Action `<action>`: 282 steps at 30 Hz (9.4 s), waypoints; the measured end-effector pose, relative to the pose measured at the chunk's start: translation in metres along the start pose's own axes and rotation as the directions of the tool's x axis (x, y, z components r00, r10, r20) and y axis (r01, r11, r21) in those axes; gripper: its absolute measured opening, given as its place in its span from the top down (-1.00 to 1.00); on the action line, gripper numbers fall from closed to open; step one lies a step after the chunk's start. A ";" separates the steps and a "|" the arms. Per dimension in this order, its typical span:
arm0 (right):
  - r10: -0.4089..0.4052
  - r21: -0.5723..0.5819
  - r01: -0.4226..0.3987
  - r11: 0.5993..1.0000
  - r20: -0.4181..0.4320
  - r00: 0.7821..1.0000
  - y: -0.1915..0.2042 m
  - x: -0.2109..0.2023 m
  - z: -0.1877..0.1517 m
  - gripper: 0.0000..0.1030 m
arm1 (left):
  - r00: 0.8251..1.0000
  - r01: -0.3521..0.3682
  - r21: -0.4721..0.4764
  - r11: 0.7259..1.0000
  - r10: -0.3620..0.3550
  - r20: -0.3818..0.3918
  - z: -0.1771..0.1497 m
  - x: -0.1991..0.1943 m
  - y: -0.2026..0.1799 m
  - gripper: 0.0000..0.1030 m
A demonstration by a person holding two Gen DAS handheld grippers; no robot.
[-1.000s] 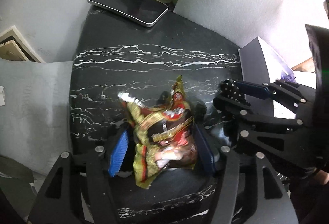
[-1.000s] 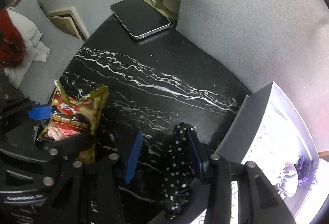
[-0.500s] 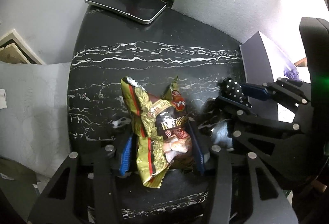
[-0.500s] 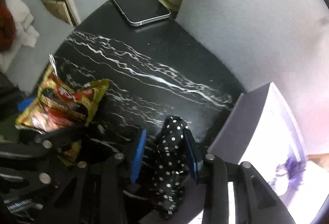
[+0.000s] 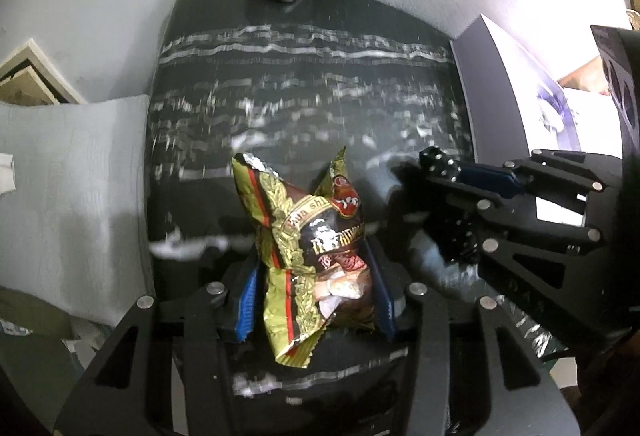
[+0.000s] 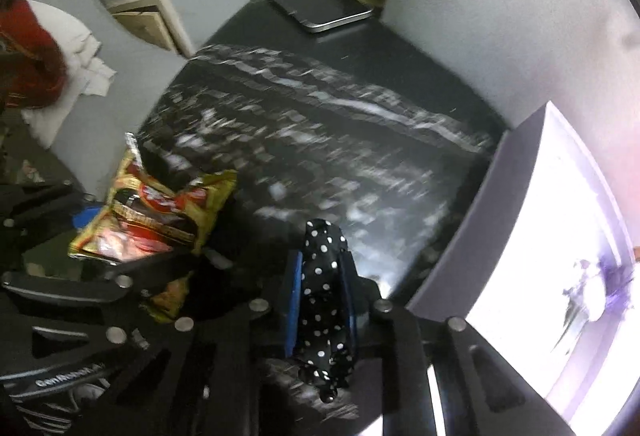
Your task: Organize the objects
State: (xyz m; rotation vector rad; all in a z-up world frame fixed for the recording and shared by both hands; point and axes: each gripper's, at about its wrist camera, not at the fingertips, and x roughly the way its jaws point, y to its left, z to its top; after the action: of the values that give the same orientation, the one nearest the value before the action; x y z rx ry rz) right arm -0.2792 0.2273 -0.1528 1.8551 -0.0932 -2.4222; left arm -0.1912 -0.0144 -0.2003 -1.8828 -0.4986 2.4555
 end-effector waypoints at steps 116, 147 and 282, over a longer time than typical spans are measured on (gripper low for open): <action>-0.053 0.370 -0.077 0.926 0.330 0.943 -0.100 -0.179 -0.229 0.72 | 0.996 0.010 0.461 0.887 -0.050 0.076 -0.069 -0.097 -0.278 0.13; -0.035 0.386 -0.077 0.919 0.275 0.961 -0.201 -0.130 -0.147 0.71 | 0.997 0.010 0.441 0.897 -0.041 0.060 0.062 -0.012 -0.305 0.13; -0.390 0.577 0.129 0.807 0.355 0.849 -0.036 -0.273 -0.231 -0.33 | 0.945 -0.155 0.361 0.920 0.032 0.325 -0.093 -0.240 -0.196 -0.66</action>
State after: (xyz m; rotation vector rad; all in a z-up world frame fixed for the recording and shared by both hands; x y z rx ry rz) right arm 0.0129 0.2942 0.0451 1.4611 -0.6480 -3.2693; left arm -0.0729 0.1473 0.0537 -1.4056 0.0819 2.6791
